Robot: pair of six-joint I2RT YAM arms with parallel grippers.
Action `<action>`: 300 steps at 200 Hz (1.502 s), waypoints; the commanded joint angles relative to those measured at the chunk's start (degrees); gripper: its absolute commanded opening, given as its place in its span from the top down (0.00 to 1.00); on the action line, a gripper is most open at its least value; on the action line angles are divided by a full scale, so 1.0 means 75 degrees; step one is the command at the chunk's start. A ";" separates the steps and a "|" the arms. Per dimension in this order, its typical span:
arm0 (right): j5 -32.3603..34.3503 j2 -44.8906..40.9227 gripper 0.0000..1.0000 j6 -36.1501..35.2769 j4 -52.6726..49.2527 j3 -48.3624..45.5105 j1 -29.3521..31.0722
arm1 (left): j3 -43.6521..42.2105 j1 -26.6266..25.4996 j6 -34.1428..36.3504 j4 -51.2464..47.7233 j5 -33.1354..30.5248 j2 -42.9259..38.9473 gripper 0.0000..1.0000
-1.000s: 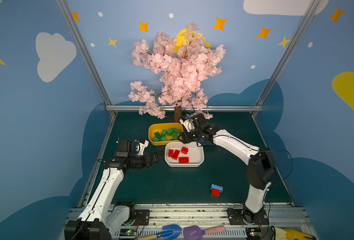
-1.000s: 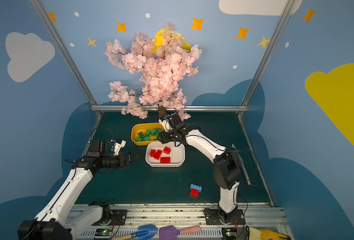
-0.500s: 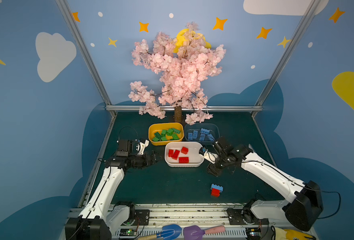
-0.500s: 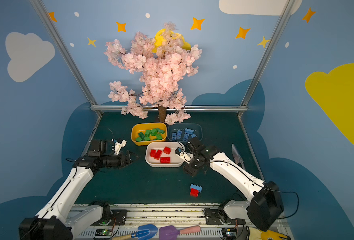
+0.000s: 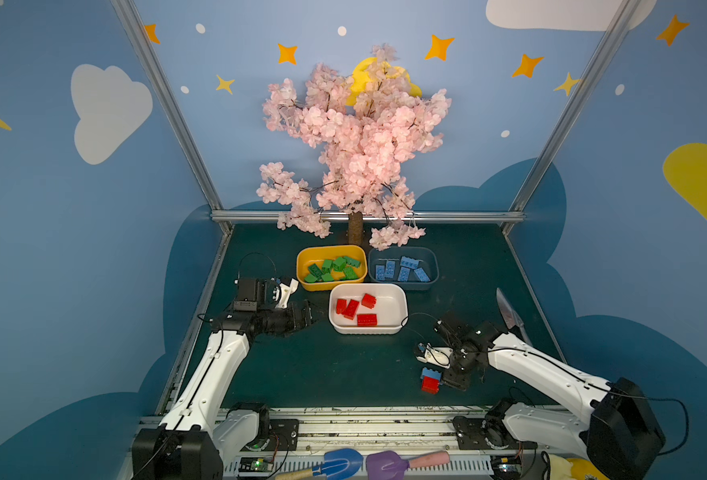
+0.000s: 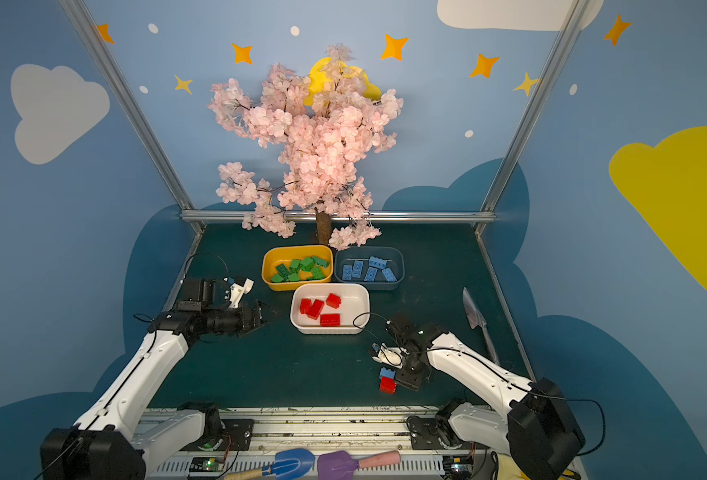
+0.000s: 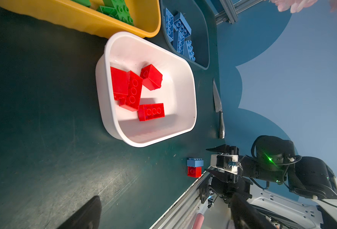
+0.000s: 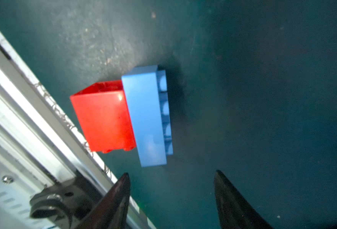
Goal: Sort the legos into containers by color
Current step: 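Move the right gripper to the stacked blue and red bricks and grasp the blue brick, then carry the light blue brick with the right gripper and release it into the teal tub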
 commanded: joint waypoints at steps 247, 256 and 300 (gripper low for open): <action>0.0102 0.1162 0.86 0.0665 0.0626 0.1582 -0.0322 | 0.0053 -0.0029 0.0188 -0.0249 -0.0005 -0.0066 0.00; 0.0140 0.1081 0.86 0.0569 0.0734 0.1774 -0.0579 | 0.0078 -0.0028 0.0200 -0.0280 -0.0018 -0.0067 0.00; 0.0413 0.1807 0.86 0.0012 0.2059 0.3161 -0.1705 | 0.0161 -0.0036 -0.0005 -0.0089 0.0070 -0.0043 0.00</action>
